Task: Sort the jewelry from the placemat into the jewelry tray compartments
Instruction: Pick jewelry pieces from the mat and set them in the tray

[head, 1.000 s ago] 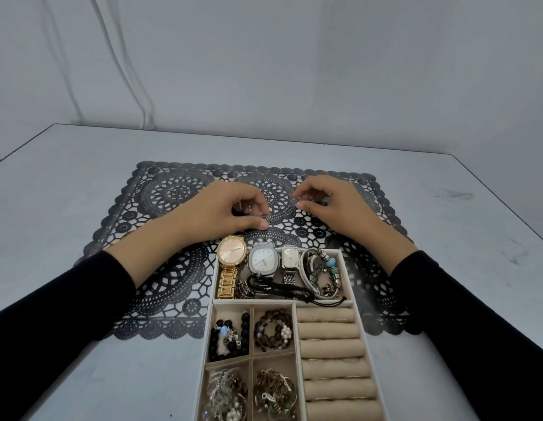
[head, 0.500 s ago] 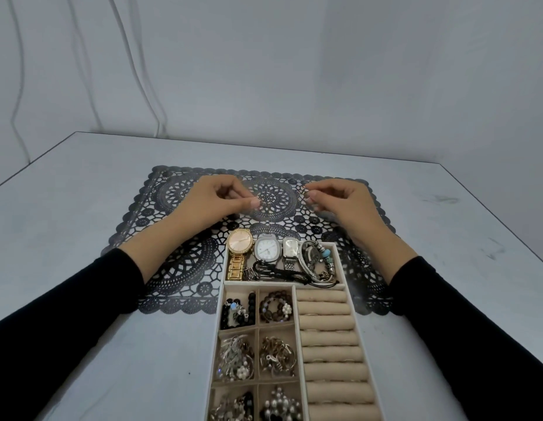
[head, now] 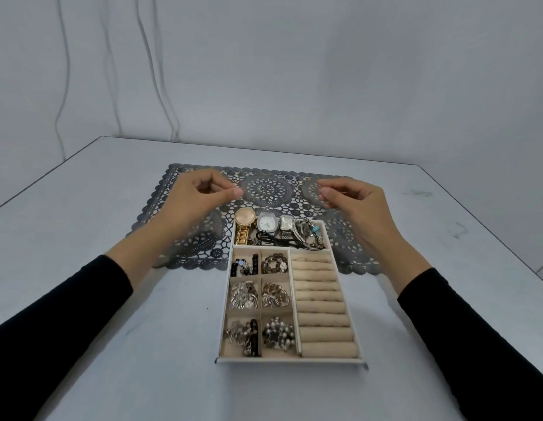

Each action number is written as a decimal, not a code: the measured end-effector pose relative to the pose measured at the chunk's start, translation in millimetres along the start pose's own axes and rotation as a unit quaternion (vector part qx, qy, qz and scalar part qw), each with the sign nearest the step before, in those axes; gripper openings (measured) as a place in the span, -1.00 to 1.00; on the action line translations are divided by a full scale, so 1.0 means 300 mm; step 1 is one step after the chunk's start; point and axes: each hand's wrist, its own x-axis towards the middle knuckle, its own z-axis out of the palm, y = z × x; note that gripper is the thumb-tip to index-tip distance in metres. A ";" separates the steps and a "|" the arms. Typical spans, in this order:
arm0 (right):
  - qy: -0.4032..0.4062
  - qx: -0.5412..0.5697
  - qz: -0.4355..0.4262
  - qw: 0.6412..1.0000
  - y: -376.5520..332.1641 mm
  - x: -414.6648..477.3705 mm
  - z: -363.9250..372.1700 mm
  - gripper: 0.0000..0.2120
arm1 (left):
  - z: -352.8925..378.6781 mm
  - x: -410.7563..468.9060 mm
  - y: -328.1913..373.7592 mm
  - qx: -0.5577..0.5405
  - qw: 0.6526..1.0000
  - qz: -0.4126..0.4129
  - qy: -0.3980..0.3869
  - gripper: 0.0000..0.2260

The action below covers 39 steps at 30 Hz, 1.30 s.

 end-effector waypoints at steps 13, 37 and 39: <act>-0.008 0.016 0.003 1.000 -0.055 -0.298 -0.021 -0.84 | 0.075 -0.214 0.115 -0.017 0.998 0.042 -0.045 -0.88; -0.207 -0.137 -0.073 0.966 -0.057 -0.496 -0.133 -0.87 | 0.146 -0.355 0.140 -0.050 0.995 0.058 -0.063 -0.85; -0.217 -0.155 -0.083 0.960 -0.058 -0.495 -0.139 -0.87 | 0.148 -0.354 0.136 -0.052 0.995 0.057 -0.066 -0.84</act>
